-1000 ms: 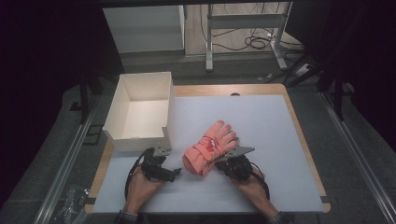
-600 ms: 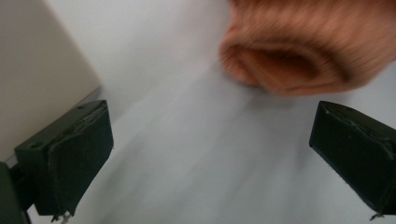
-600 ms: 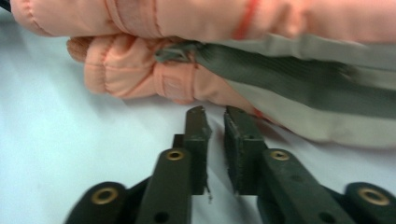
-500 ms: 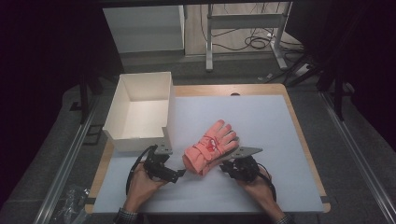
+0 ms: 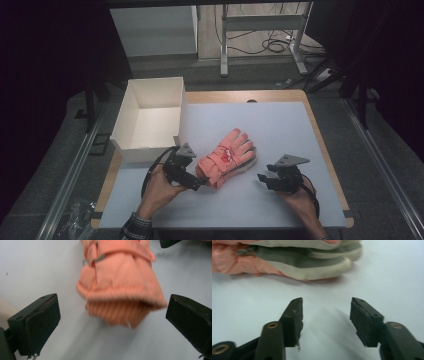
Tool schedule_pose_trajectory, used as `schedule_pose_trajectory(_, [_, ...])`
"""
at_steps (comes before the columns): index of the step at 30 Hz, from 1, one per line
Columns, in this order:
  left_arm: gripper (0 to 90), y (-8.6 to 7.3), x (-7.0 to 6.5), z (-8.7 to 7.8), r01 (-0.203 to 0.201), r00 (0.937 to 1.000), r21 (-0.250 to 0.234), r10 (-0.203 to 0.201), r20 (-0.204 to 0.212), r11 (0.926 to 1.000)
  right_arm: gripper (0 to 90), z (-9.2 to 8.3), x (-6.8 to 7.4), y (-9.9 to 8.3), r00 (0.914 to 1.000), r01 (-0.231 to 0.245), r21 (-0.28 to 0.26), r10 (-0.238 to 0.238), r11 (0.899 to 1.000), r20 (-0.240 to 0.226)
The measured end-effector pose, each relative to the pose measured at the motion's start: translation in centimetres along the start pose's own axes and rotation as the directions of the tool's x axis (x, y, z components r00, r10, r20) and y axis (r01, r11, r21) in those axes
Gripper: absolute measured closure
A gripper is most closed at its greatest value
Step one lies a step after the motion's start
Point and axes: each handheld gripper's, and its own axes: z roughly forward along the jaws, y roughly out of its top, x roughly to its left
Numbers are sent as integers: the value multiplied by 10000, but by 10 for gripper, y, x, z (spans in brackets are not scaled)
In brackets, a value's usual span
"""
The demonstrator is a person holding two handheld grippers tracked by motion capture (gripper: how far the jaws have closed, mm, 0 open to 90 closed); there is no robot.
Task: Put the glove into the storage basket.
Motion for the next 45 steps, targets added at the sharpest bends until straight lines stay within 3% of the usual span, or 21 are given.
schedule_pose_trajectory(8, [0, 31, -1, 22, -276, 9995, 428, 282, -131, 9987, 326, -8, -19, -5, 9979, -233, 59, 229, 9997, 609])
schedule_pose_trajectory(10, [0, 41, -1, 34, -351, 9992, 657, 362, -164, 9972, 300, -12, -25, -8, 9966, -243, 120, 233, 9996, 794])
schedule_pose_trajectory(12, [0, 45, 0, 41, -371, 9993, 741, 370, 26, 9966, 287, -14, -29, -9, 9956, -280, 145, 266, 9995, 894])
schedule_pose_trajectory(18, [0, 48, -1, 59, -387, 9992, 1078, 380, 82, 9934, 247, -19, -40, -14, 9915, -335, 109, 319, 9994, 1262])
schedule_pose_trajectory(21, [0, 48, -4, 74, -427, 9991, 1440, 424, 51, 9886, 219, -17, -45, -18, 9897, -418, 365, 364, 9985, 1381])
schedule_pose_trajectory(28, [0, 45, -10, 91, -609, 9977, 1832, 652, -176, 9812, 205, -15, -43, -17, 9894, -288, 482, 216, 9984, 1436])
schedule_pose_trajectory(34, [0, 43, -13, 102, -675, 9958, 2512, 809, -433, 9656, 205, -15, -43, -18, 9894, -281, 475, 210, 9985, 1439])
schedule_pose_trajectory(37, [1, 43, -14, 105, -674, 9946, 2648, 858, -585, 9620, 204, -15, -43, -18, 9893, -284, 473, 213, 9985, 1441])
schedule_pose_trajectory(38, [1, 42, -15, 107, -709, 9935, 2810, 927, -653, 9571, 204, -15, -43, -18, 9893, -281, 472, 210, 9985, 1441])
schedule_pose_trajectory(42, [48, 42, -15, 106, -531, 9965, 2825, 691, -471, 9578, 204, -15, -43, -18, 9894, -276, 475, 205, 9985, 1438])
schedule_pose_trajectory(45, [230, 43, -18, 101, -451, 9969, 2742, 610, -497, 9606, 204, -15, -43, -18, 9893, -279, 467, 209, 9985, 1441])
